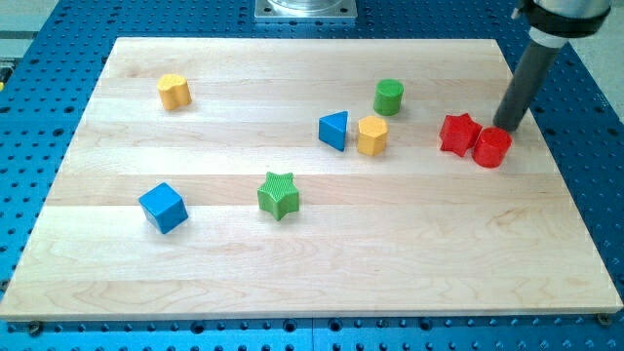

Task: Place the hexagon bottom of the triangle

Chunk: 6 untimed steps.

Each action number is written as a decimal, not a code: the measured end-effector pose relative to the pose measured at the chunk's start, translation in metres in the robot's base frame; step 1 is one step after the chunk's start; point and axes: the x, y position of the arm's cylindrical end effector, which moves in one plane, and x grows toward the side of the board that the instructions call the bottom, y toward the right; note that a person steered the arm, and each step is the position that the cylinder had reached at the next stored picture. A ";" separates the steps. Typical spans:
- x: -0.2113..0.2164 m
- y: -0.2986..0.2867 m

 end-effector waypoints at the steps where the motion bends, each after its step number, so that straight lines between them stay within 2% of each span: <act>1: -0.001 -0.056; 3: 0.044 -0.162; 4: 0.022 -0.171; 6: 0.039 -0.257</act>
